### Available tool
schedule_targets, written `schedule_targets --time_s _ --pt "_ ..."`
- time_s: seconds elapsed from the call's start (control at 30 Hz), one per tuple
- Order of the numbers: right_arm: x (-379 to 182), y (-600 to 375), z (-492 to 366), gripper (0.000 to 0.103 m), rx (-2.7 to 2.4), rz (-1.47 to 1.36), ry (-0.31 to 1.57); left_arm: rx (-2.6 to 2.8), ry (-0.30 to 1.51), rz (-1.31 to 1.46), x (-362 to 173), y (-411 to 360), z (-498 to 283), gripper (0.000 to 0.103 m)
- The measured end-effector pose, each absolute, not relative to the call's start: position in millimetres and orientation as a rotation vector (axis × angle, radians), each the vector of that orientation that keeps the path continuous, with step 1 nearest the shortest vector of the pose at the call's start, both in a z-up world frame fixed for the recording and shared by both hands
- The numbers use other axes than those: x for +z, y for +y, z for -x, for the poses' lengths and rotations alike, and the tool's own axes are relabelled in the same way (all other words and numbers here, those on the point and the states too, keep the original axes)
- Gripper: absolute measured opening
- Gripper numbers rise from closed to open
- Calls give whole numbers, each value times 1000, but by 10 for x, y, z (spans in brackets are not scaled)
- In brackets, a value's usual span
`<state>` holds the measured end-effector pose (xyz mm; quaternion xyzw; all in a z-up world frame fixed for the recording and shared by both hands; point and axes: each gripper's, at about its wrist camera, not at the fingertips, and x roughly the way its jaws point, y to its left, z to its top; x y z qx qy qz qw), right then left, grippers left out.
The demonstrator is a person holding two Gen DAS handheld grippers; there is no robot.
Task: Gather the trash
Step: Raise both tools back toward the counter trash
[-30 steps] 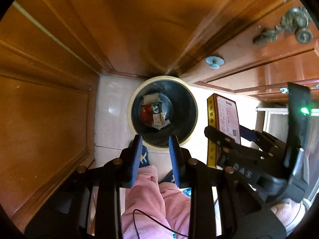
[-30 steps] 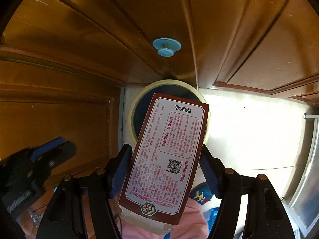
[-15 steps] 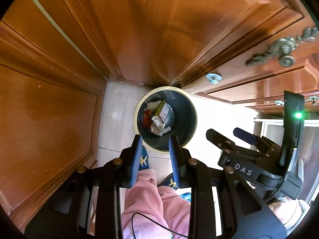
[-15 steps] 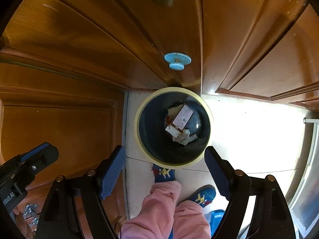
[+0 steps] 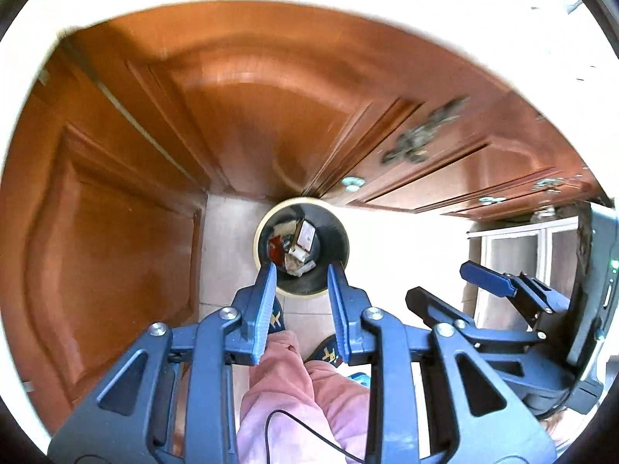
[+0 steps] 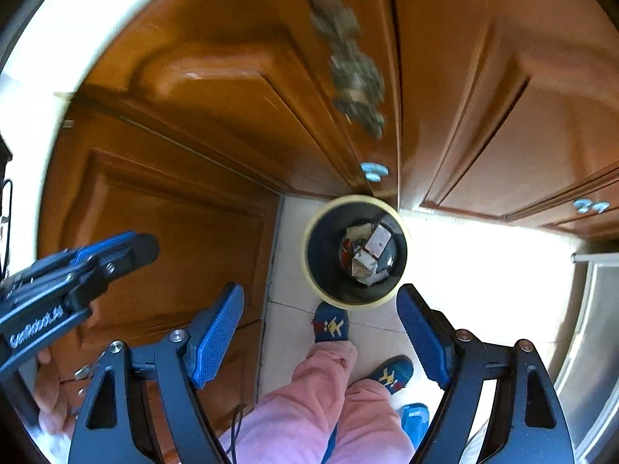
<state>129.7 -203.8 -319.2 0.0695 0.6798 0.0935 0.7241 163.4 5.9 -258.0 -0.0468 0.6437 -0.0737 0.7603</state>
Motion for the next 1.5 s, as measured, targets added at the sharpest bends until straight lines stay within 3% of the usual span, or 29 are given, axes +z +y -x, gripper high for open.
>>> schedule_targets --time_s 0.2,0.63,0.97,1.23,1.5 --pt "-2187 -1972 -1273 82 215 -130 1379 -197 1290 66 -1720 91 -1646 43" --pt "-621 -1904 -1667 82 114 -67 1091 -303 1063 81 -413 251 -2245 45" --pt "-85 -1827 -2118 82 28 -43 969 -355 958 73 8 250 -2940 47" --pt "277 -1971 -2893 82 52 10 910 -306 911 108 192 176 -3512 56" --pt "-57 -2145 -4223 82 161 -16 966 -171 947 145 51 63 -4277 57"
